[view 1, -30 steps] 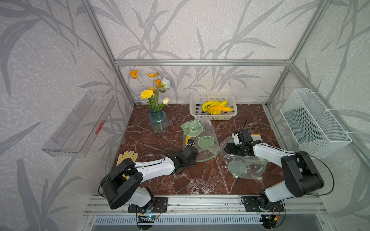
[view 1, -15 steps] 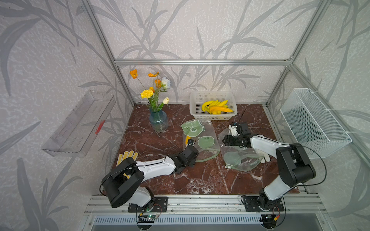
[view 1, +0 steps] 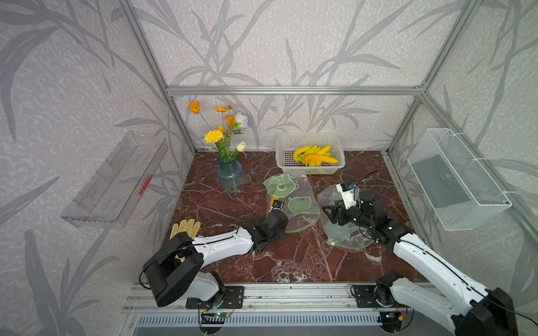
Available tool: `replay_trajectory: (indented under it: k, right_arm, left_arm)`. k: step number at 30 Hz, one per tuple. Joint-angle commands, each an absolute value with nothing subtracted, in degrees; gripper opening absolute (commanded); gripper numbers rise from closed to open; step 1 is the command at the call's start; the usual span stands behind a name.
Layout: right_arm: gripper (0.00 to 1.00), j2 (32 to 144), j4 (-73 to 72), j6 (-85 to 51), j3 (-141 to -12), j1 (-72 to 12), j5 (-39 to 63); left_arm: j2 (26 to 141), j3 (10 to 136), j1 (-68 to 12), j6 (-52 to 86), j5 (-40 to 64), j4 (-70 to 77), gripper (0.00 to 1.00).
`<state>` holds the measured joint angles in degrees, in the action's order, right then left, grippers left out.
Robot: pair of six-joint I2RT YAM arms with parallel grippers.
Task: Open the zip-top bag and take out the banana
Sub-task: Adjust the zipper food storage bag at the center of the board, then pick up the banana from the zipper food storage bag.
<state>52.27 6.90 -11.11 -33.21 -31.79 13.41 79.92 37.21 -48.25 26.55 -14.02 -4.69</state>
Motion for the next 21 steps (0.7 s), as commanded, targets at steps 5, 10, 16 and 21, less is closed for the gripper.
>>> replay_trajectory:
  k: [5,10,16,21]
  right_arm:
    - [0.68,50.75,-7.93,-10.83,-22.94,-44.88,9.43]
    - [0.65,59.36,-19.62,-11.96,-21.48,-46.50,11.60]
    - [0.63,72.06,-26.03,-9.11,-25.71,-47.20,12.87]
    - [0.61,80.07,-27.56,-7.21,-29.66,-47.20,14.67]
  left_arm:
    - [79.10,39.29,-48.03,26.17,-14.07,-4.92,0.02]
    - [78.32,38.97,-48.06,26.12,-13.50,-4.73,0.02]
    - [77.30,37.55,-47.99,26.54,-12.24,-3.54,0.02]
    - [76.58,37.52,-48.04,26.42,-11.41,-3.37,0.02]
